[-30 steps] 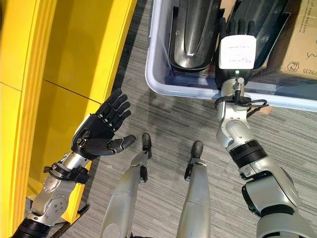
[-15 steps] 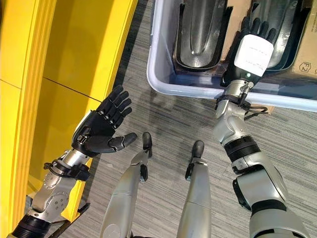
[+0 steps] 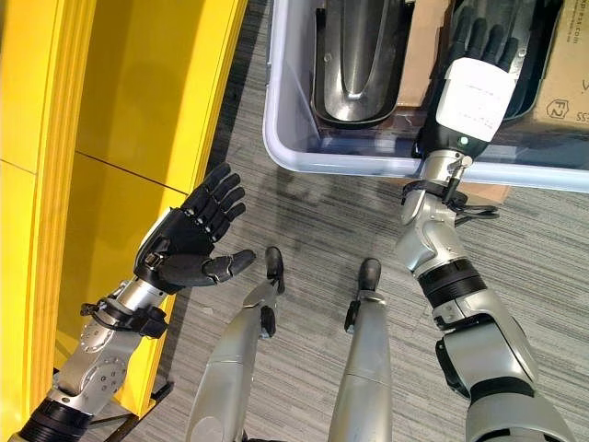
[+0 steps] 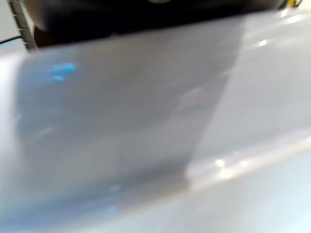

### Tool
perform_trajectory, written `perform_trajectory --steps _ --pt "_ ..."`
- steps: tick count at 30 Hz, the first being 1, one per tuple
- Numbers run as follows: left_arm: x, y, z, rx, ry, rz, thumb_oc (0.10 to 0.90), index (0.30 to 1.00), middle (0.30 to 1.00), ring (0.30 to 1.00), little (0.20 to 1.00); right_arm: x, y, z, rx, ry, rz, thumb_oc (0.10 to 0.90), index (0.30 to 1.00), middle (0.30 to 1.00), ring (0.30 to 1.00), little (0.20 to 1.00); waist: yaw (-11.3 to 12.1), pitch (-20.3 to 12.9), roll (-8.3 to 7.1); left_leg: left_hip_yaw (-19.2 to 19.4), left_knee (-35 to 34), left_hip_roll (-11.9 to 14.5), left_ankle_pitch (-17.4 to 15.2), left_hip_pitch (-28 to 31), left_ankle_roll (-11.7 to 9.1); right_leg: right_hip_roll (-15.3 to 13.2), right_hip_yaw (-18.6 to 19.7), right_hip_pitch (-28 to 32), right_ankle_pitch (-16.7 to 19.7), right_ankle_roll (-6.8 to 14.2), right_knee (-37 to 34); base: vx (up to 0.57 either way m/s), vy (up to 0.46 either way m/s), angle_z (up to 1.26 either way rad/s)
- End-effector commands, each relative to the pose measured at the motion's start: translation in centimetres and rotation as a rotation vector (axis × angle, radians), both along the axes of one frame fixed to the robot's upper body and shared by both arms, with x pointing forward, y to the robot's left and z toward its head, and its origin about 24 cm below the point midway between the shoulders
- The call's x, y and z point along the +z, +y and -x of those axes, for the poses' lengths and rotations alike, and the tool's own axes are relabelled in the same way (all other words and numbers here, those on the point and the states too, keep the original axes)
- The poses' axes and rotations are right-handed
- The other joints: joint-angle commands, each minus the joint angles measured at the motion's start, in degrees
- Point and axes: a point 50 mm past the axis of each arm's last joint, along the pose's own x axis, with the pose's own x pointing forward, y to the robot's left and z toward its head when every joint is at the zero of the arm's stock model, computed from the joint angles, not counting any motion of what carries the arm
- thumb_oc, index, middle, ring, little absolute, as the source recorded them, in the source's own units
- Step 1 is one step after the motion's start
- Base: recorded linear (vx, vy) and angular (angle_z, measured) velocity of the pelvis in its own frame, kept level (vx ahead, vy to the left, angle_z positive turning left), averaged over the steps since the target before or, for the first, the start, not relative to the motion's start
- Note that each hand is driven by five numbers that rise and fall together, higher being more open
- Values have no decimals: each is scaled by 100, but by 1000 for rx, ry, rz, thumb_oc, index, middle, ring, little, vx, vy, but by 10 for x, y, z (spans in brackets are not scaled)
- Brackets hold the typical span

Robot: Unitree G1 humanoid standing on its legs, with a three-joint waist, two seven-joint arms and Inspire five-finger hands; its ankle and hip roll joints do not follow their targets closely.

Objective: Move parts from the plastic box to the shelf.

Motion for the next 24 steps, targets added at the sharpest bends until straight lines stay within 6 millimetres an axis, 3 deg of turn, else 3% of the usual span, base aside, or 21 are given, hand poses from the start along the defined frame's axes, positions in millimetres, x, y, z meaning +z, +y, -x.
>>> perform_trajectory --steps 1,10,12,15,18,20,21,24 --pt "27 -17 13 -78 -190 120 900 1000 1000 1000 1000 34 -27 9 -116 -122 21 900 1000 1000 1000 1000 -204 -15 892 -204 -293 -222 -124 23 70 417 -228 320 -832 -387 464 0 0 0" --pt "27 -22 13 -90 -194 124 900 1000 1000 1000 1000 25 -45 7 -172 -96 -80 900 1000 1000 1000 1000 -210 -15 895 -199 -335 -200 -119 39 58 412 -248 330 -847 -397 443 7 0 0" --pt "26 -23 14 -91 -186 126 900 1000 1000 1000 1000 22 -49 7 -180 -85 -80 900 1000 1000 1000 1000 -239 -15 871 -230 -295 -245 -251 150 12 384 -186 451 -981 -362 467 60 -1 1" --pt "28 -23 13 -85 -193 131 900 1000 1000 1000 1000 26 -53 6 -197 -68 -70 900 1000 1000 1000 1000 -209 -15 908 -202 -304 -200 -125 15 45 402 -245 298 -863 -393 489 -24 2 0" --pt "25 -24 14 -87 -183 128 900 1000 1000 1000 1000 24 -56 6 -208 -41 -70 900 1000 1000 1000 1000 -227 -15 878 -231 -285 -236 -247 127 -3 375 -192 426 -1000 -365 500 20 -3 1" --pt "27 -22 13 -81 -193 127 900 1000 1000 1000 1000 29 -58 5 -222 -33 -43 900 1000 1000 1000 1000 -189 -15 905 -211 -305 -185 -114 -24 36 389 -262 277 -873 -395 495 -42 -16 -2" --pt "25 -23 14 -82 -183 126 900 1000 1000 1000 1000 26 -60 5 -231 -9 -24 900 1000 1000 1000 1000 -219 -15 865 -251 -263 -245 -258 100 -7 356 -209 413 -1026 -360 528 0 0 0" --pt "24 -22 14 -89 -184 118 900 1000 1000 1000 1000 31 -62 5 -282 40 86 900 1000 1000 1000 1000 -195 -15 854 -248 -264 -233 -238 62 -12 367 -232 376 -1021 -355 554 11 -35 4"
